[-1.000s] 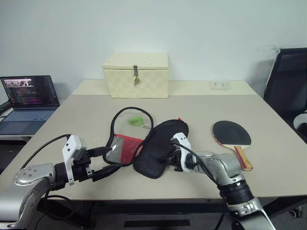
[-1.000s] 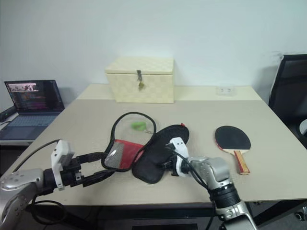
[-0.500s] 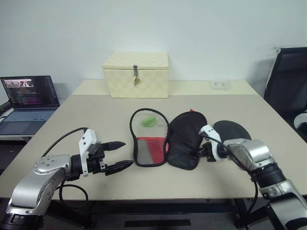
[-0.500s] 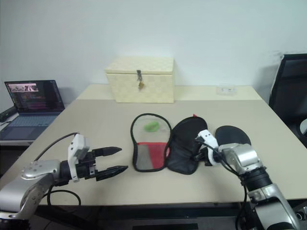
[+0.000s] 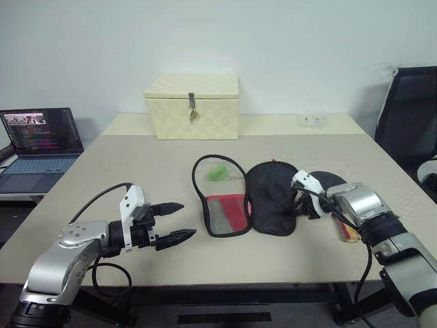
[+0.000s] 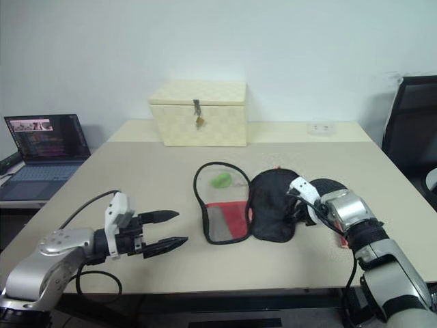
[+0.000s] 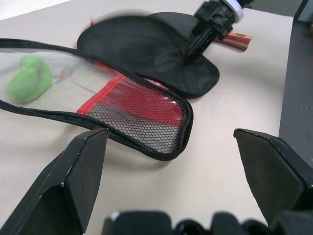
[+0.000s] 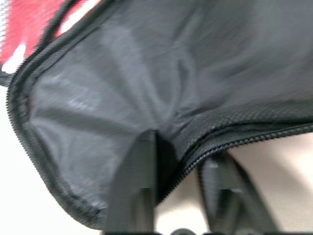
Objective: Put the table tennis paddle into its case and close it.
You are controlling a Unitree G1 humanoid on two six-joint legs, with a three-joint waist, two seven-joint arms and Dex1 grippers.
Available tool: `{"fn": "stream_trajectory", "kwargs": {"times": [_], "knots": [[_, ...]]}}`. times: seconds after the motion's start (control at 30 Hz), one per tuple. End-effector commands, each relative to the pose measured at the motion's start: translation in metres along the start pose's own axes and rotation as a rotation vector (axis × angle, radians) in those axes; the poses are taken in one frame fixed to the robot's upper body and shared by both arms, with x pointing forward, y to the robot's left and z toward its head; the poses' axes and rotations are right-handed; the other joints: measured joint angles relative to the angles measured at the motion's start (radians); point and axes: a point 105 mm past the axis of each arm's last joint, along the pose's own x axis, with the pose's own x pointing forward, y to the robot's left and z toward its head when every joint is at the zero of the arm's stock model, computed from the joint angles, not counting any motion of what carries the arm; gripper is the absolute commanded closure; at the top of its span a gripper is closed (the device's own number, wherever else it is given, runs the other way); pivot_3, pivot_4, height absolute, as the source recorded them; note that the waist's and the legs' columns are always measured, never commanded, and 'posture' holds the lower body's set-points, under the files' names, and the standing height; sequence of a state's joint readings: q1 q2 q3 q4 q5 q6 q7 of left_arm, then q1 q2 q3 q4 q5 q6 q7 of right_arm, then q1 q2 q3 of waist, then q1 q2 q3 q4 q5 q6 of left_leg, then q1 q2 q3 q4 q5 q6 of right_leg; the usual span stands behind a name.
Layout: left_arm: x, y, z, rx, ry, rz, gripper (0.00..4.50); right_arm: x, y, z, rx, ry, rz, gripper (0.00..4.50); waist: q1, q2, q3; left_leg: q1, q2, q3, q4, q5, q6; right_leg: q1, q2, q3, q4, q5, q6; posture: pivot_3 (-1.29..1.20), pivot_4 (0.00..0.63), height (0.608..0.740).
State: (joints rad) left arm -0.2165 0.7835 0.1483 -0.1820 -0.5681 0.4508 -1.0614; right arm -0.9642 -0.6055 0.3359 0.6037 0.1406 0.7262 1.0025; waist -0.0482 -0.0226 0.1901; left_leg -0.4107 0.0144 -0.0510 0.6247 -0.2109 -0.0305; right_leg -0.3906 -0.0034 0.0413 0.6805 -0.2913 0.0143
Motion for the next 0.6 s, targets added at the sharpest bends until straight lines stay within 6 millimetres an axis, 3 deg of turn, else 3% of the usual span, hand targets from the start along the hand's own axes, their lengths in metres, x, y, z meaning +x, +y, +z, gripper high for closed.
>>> {"fn": "stream_trajectory", "kwargs": {"times": [0.03, 0.2, 0.3, 0.47, 0.6], "knots": [[0.003, -0.001, 0.009, 0.039, -0.023, -0.011, 0.00, -0.020, -0.017, 0.016, -0.055, -0.046, -0.065, 1.77, 0.000, 0.000, 0.000, 0.000, 0.000, 0.000, 0.000, 0.000, 0.000, 0.000, 0.000, 0.000, 0.000, 0.000, 0.000, 0.00, 0.150, 0.740], [0.005, -0.002, 0.009, 0.036, -0.028, -0.015, 0.00, -0.038, -0.030, 0.022, -0.035, -0.089, -0.119, 0.03, 0.001, 0.000, 0.000, 0.000, 0.000, 0.000, 0.000, 0.000, 0.000, 0.000, 0.000, 0.000, 0.000, 0.000, 0.000, 0.00, 0.150, 0.740], [0.006, -0.002, 0.010, 0.032, -0.039, -0.016, 0.00, -0.061, -0.043, 0.023, 0.046, -0.164, -0.190, 0.03, 0.002, 0.001, 0.001, 0.000, 0.000, 0.000, 0.000, 0.000, 0.000, 0.000, 0.000, 0.000, 0.000, 0.000, 0.000, 0.00, 0.150, 0.740], [0.008, -0.003, 0.010, 0.026, -0.042, -0.027, 0.00, -0.095, -0.059, -0.002, 0.180, -0.215, -0.358, 0.03, 0.015, 0.001, 0.001, -0.001, 0.000, -0.002, 0.000, 0.000, 0.000, 0.000, 0.000, 0.000, 0.000, 0.000, 0.000, 0.00, 0.150, 0.740], [0.015, -0.003, 0.012, 0.030, -0.049, -0.060, 0.00, -0.123, -0.062, -0.035, 0.301, -0.232, -0.533, 0.03, 0.017, 0.001, 0.001, -0.002, 0.000, -0.002, 0.001, 0.000, 0.000, 0.000, 0.000, 0.001, 0.001, 0.000, 0.000, 0.00, 0.150, 0.740]]}}
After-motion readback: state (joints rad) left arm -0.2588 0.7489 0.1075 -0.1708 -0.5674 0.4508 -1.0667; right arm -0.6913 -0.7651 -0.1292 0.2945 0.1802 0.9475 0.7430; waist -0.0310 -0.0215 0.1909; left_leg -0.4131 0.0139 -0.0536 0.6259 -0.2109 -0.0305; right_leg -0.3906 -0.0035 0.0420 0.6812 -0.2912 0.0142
